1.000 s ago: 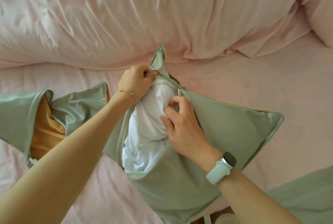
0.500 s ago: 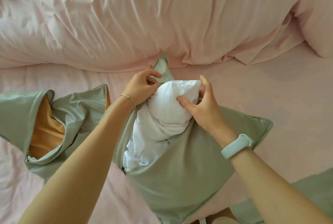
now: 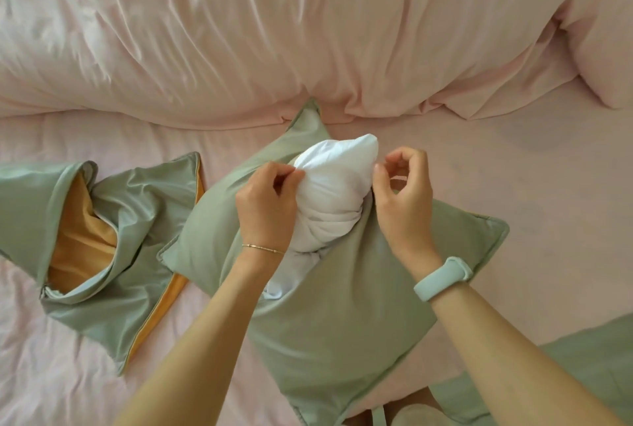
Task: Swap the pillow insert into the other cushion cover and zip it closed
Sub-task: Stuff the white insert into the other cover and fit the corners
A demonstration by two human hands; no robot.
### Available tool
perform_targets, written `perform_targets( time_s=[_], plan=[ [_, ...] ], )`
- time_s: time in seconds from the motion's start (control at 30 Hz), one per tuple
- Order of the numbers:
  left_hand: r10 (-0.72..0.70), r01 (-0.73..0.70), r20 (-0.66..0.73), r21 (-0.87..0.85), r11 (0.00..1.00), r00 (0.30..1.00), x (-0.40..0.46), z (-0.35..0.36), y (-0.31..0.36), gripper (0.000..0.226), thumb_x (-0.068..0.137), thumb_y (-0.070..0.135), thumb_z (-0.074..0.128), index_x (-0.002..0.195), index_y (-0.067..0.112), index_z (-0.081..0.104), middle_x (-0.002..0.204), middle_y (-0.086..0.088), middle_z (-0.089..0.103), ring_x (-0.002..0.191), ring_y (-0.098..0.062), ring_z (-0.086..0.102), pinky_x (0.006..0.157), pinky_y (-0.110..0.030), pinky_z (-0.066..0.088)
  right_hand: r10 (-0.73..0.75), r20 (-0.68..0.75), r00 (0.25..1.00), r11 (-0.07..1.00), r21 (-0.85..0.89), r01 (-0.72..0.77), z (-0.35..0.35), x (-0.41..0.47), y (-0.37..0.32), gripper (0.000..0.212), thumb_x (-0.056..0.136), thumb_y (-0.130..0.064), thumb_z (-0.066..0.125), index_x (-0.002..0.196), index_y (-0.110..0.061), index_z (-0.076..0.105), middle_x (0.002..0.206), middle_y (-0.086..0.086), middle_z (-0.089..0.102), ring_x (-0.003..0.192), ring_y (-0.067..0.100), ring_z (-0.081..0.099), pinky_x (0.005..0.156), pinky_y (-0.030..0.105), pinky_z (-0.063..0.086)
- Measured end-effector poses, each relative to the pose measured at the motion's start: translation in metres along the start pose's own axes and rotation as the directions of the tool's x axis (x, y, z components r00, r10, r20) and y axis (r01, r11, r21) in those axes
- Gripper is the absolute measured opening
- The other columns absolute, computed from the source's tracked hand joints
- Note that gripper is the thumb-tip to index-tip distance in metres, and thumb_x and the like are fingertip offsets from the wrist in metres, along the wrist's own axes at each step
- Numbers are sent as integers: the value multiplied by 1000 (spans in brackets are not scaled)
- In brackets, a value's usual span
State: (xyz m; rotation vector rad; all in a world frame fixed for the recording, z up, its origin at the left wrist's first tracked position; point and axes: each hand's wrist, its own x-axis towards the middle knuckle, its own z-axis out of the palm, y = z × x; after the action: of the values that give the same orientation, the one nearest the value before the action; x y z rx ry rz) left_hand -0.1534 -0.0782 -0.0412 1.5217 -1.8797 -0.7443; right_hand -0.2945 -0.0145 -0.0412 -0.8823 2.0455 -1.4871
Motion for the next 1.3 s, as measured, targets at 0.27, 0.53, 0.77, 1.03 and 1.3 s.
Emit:
perform_targets(
  time_s=[0.27,0.53,0.77,1.03,1.3],
  plan=[
    [134,-112,-95,204,973,986,-29,-16,-23,22,82,21,62,66,6,62,86,-3,61,84,-14,46,81,-19,36,-226,294,929,927,-227,298,12,-16,10,31,85,-26,53,108,-6,60,92,-1,57,86,20,52,80,15,35],
    [227,-203,-79,234,951,971,-34,-33,-15,23,83,27,60,76,7,68,80,-8,59,76,-10,44,71,-17,35,59,349,935,992,-128,-14,7,11,1,14,83,-13,66,95,-18,60,71,-15,53,67,2,49,64,10,37],
    [-98,98,-6,9,995,995,-20,4,11,16,80,19,69,89,6,67,76,3,66,66,-7,58,68,-13,41,-117,403,908,991,-10,132,4,6,-5,16,81,-9,53,86,-9,68,85,-12,50,74,-5,50,68,7,38],
    [-267,263,-33,-92,960,963,-24,7,7,4,85,4,62,84,0,60,67,9,56,63,-14,55,62,-9,39,-52,375,926,933,-311,178,15,26,-13,44,85,-10,59,128,-10,51,113,4,60,95,18,58,84,24,39],
    [-202,199,-43,-55,978,978,-29,12,-6,2,86,2,55,85,0,55,68,-3,61,59,-19,50,59,-28,35,213,462,861,702,-685,194,26,29,-8,48,83,-35,58,122,-14,40,124,1,55,116,28,43,87,36,32]
  ],
)
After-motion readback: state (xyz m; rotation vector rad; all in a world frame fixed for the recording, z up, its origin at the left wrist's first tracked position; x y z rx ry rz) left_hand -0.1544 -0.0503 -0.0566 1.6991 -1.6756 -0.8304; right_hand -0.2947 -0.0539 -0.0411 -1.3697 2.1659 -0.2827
